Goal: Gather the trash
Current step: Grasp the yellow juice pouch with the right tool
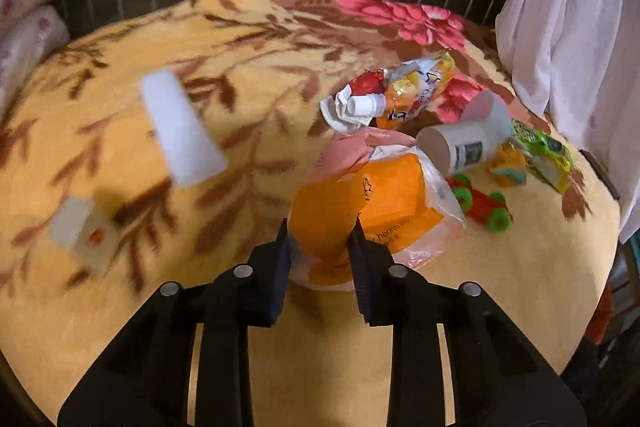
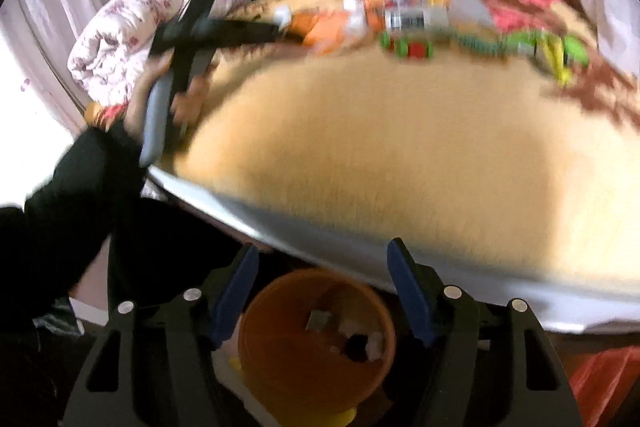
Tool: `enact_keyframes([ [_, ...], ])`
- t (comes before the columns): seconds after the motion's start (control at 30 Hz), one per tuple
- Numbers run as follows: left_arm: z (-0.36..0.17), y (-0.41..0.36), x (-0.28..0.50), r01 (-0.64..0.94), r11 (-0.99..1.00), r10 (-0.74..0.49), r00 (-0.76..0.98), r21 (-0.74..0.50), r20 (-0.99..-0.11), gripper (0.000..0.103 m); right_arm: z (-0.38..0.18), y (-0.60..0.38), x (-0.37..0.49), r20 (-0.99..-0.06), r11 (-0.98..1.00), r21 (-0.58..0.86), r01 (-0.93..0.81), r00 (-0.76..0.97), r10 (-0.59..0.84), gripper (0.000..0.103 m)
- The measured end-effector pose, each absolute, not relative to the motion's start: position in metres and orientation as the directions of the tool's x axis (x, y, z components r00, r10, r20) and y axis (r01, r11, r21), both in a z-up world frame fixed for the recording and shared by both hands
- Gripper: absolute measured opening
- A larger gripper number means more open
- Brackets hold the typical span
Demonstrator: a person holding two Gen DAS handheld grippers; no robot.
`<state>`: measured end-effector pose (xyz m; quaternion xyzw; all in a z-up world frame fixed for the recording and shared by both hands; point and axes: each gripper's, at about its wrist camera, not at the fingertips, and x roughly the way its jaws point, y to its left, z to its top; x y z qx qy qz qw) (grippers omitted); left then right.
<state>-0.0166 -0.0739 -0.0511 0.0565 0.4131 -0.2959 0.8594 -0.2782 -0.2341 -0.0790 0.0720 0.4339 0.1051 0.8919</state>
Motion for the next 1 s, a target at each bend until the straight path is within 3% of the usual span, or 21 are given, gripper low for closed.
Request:
enact_keyframes([
  [0.13, -0.043, -0.053, -0.055, 0.523, 0.847, -0.421, 0.555, -0.093, -0.718, 0.027, -0.047, -0.247, -0.244, -0.705, 0.967, 0.223, -0.119, 0.665, 0.245, 0.068],
  [0.27, -0.038, -0.039, -0.087, 0.450, 0.893, -0.338, 0.665, -0.004, -0.666, 0.027, -0.016, -0.273, -0.178, -0.624, 0.930, 0.360, -0.071, 0.723, 0.297, 0.074],
  [0.37, -0.044, -0.035, -0.098, 0.406, 0.914, -0.314, 0.694, -0.008, -0.647, 0.027, 0.000, -0.293, -0.116, -0.601, 0.891, 0.455, -0.006, 0.736, 0.312, 0.077],
  [0.47, -0.053, -0.040, -0.100, 0.363, 0.931, -0.271, 0.732, 0.022, -0.626, 0.027, 0.006, -0.311, -0.052, -0.622, 0.857, 0.506, 0.097, 0.729, 0.285, 0.078],
  [0.6, -0.060, -0.044, -0.102, 0.353, 0.935, -0.257, 0.758, 0.045, -0.599, 0.027, -0.005, -0.333, 0.018, -0.725, 0.800, 0.512, 0.314, 0.658, 0.205, 0.082],
  [0.83, -0.068, -0.041, -0.099, 0.355, 0.935, -0.277, 0.759, 0.018, -0.589, 0.027, -0.044, -0.350, 0.070, -0.804, 0.680, 0.520, 0.517, 0.564, 0.187, 0.083],
  [0.9, -0.068, -0.040, -0.100, 0.359, 0.933, -0.284, 0.758, 0.013, -0.587, 0.027, -0.049, -0.349, 0.078, -0.814, 0.664, 0.508, 0.548, 0.559, 0.161, 0.078],
  [0.97, -0.069, -0.039, -0.099, 0.361, 0.933, -0.290, 0.756, 0.004, -0.586, 0.027, -0.047, -0.343, 0.084, -0.829, 0.678, 0.461, 0.572, 0.550, 0.099, 0.048],
  [1.0, -0.069, -0.039, -0.099, 0.362, 0.932, -0.293, 0.755, 0.000, -0.586, 0.027, -0.049, -0.343, 0.087, -0.831, 0.675, 0.461, 0.576, 0.547, 0.100, 0.048],
])
